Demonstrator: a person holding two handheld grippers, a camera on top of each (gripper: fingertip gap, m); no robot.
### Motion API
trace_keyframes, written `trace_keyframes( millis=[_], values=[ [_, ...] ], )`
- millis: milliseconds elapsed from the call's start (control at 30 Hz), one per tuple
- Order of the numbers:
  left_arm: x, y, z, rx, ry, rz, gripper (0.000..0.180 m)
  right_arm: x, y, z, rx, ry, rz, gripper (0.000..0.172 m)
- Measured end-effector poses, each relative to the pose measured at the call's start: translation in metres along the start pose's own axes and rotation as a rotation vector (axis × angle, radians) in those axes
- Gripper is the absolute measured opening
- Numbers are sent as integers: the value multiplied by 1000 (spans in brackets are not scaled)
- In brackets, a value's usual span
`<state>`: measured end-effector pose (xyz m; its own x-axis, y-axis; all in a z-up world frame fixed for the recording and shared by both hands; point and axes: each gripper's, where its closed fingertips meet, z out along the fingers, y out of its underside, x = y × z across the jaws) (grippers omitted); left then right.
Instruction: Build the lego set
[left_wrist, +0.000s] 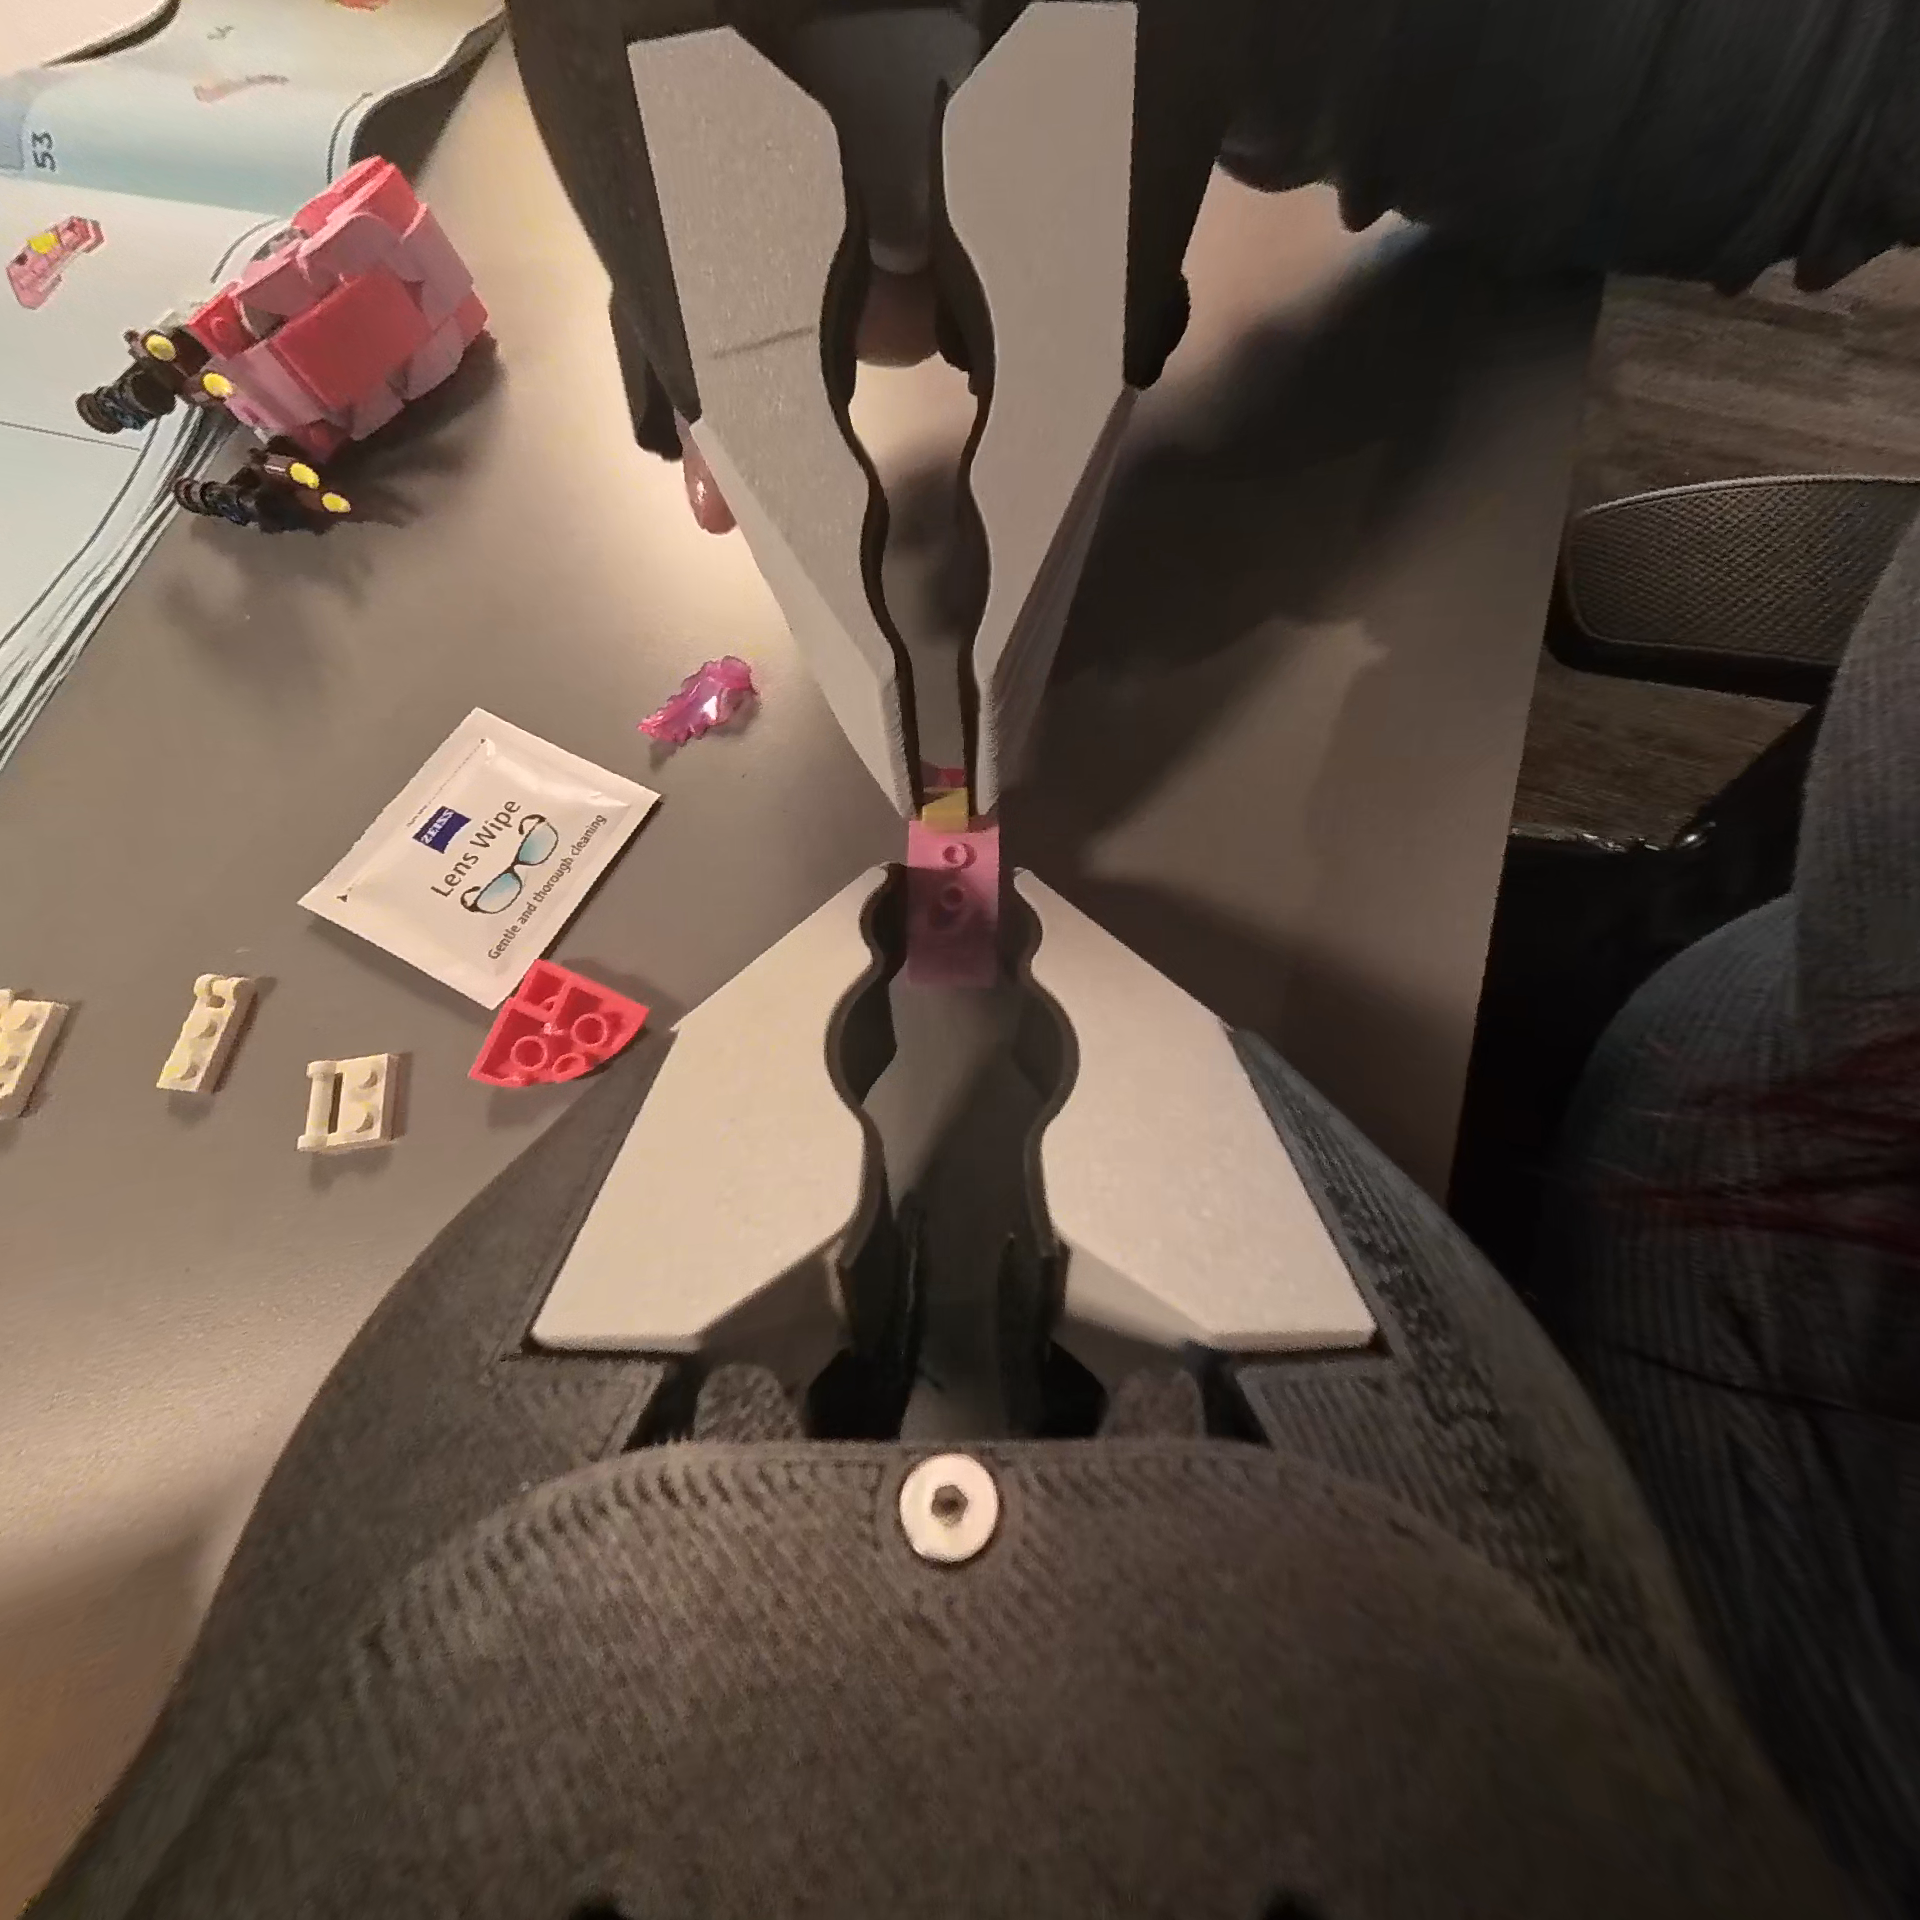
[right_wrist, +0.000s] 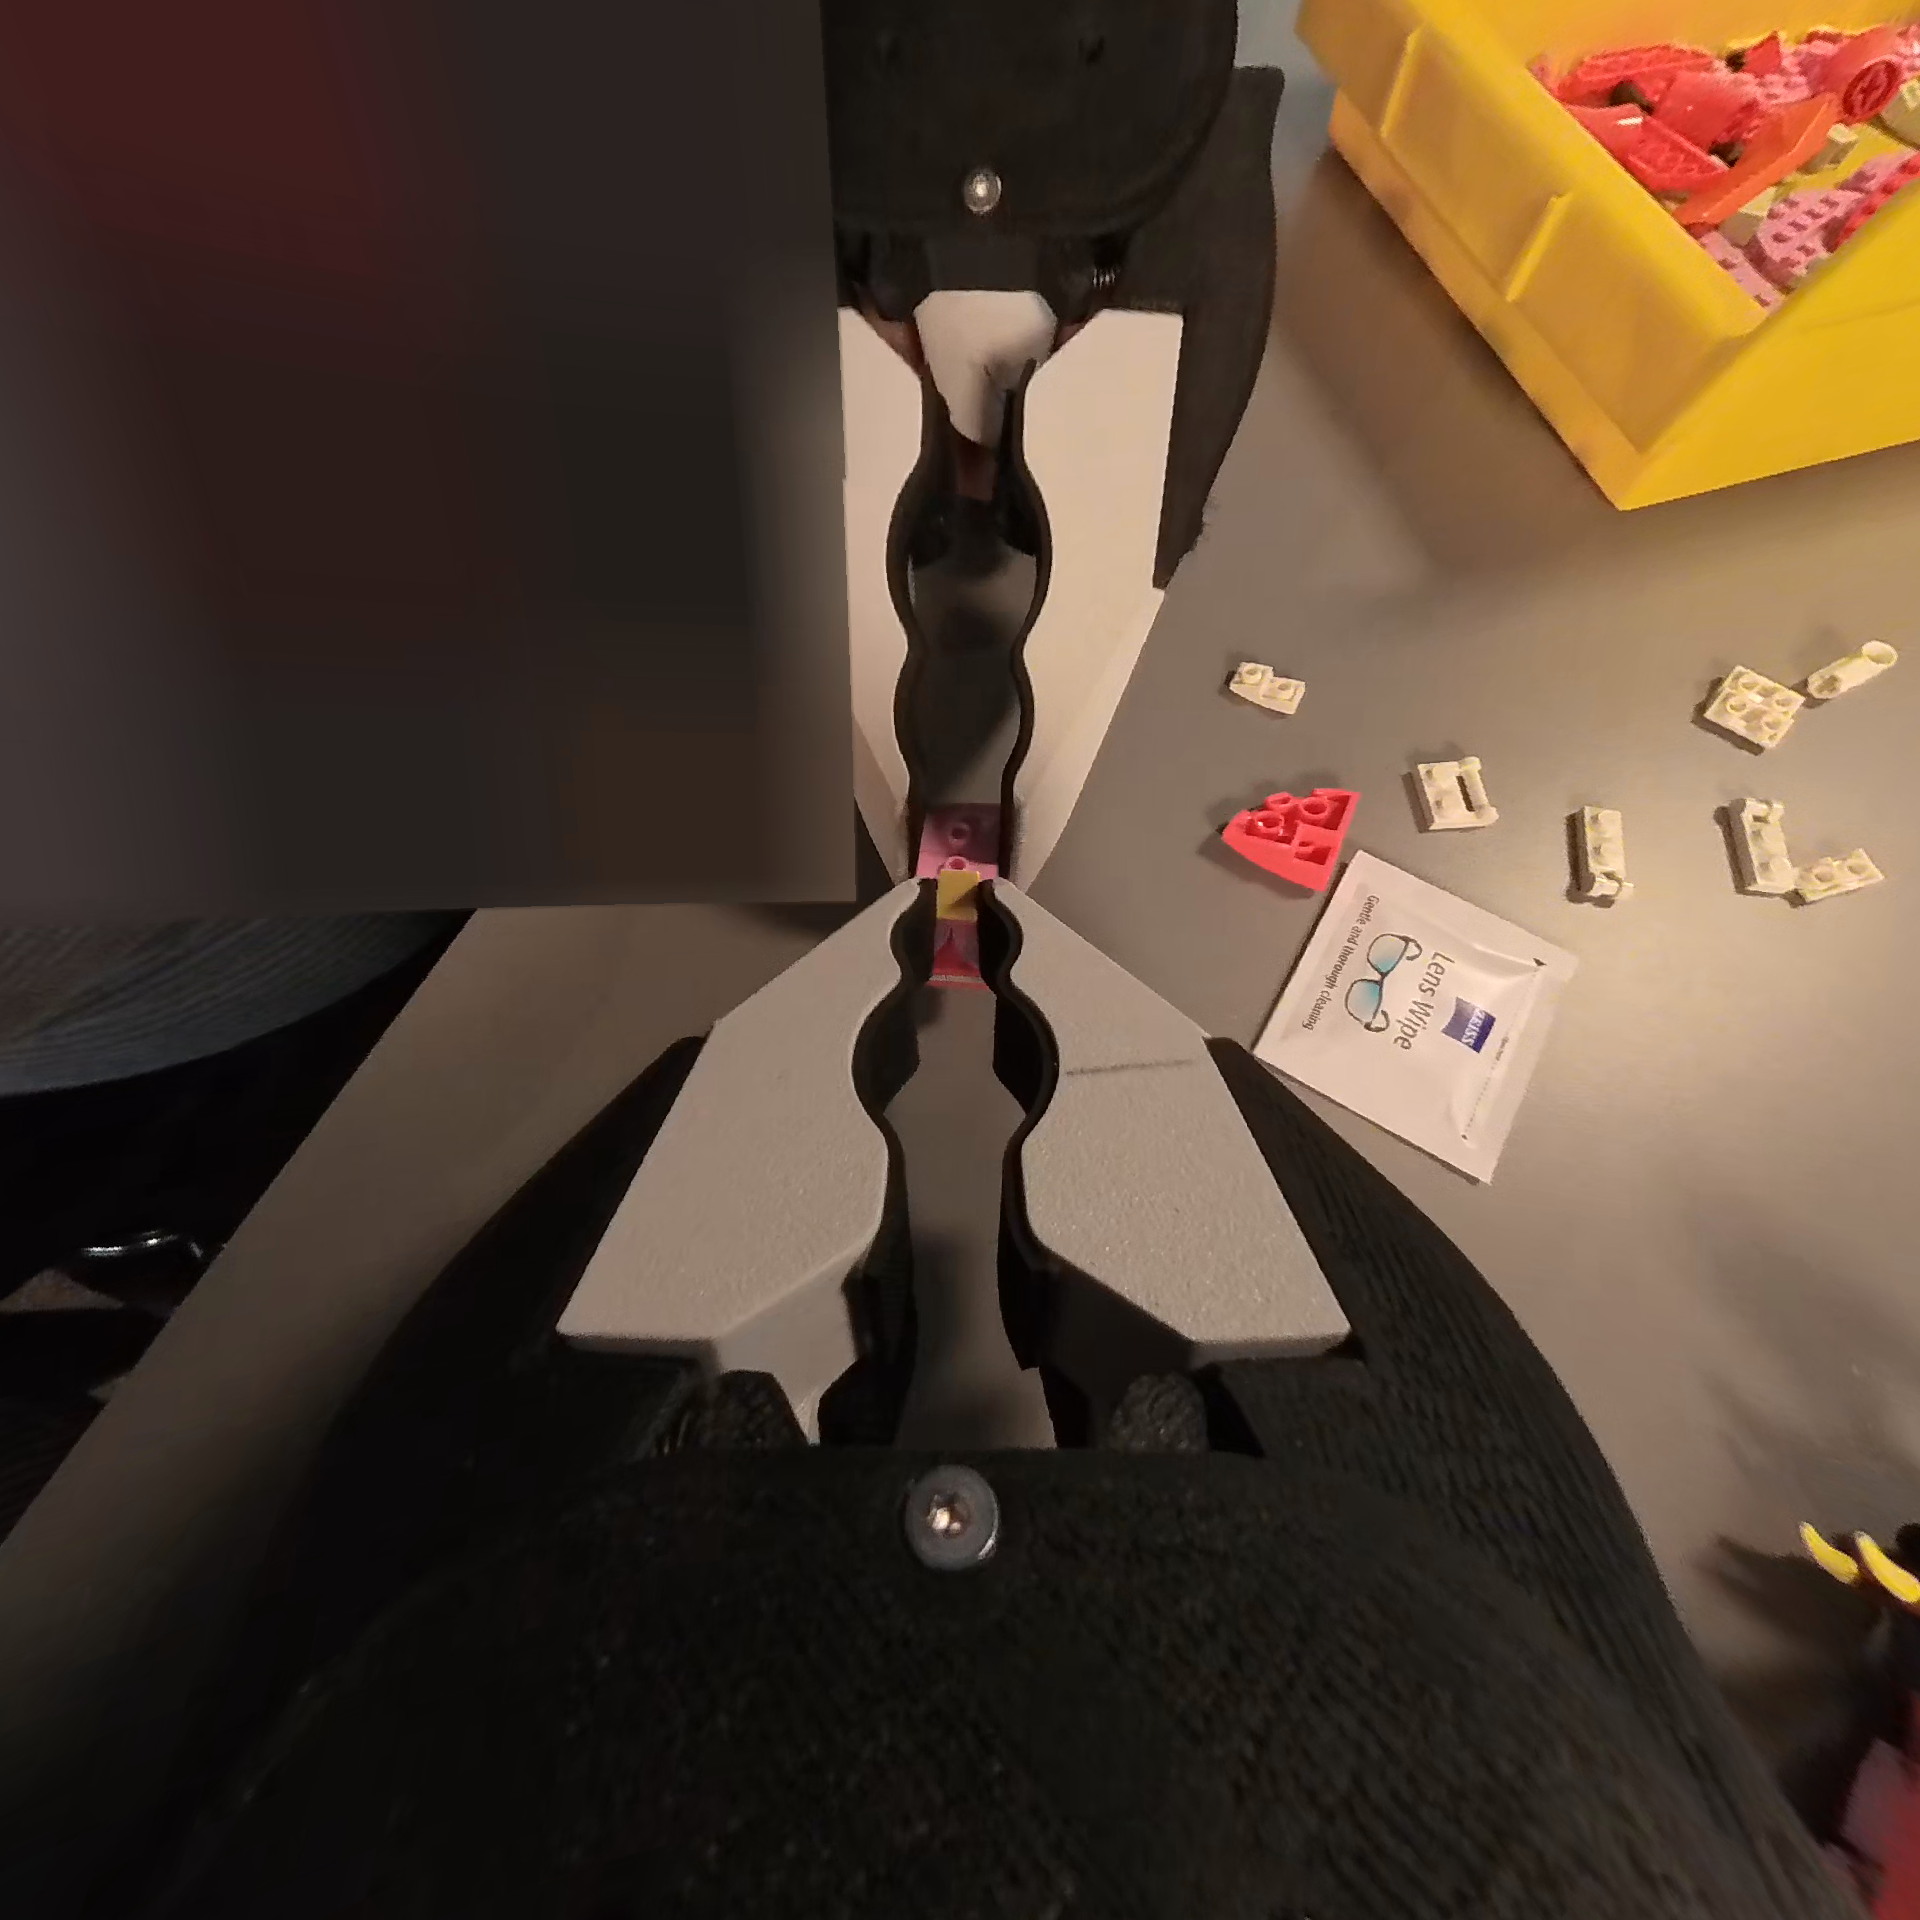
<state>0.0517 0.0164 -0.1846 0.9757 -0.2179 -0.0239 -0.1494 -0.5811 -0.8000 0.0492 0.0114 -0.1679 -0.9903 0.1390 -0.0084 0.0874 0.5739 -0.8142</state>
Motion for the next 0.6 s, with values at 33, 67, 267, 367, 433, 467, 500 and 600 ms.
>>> trace_keyframes(
  millis=[33,67,267,367,433,467,500,600],
  values=[
    [0,-1,0,4,2,0,16,-1,0,0,6,-6,0,6],
    [1,-1,-1,9,6,0,16,-2,-1,0,12,-13,0,6],
    [3,-4,-3,33,26,5,16,-4,-4,-1,47,-40,17,6],
    [3,-4,-3,33,27,1,16,-4,-4,-1,42,-34,10,7],
    [2,-4,-3,33,26,-3,16,-4,-4,-1,41,-32,7,9],
    [2,-4,-3,34,25,-6,16,-4,-5,0,42,-31,7,10],
    [2,-4,-3,35,25,-8,16,-4,-5,0,42,-27,6,11],
    [1,-4,-3,36,22,-15,16,-4,-5,0,41,-19,-3,14]
  ],
)
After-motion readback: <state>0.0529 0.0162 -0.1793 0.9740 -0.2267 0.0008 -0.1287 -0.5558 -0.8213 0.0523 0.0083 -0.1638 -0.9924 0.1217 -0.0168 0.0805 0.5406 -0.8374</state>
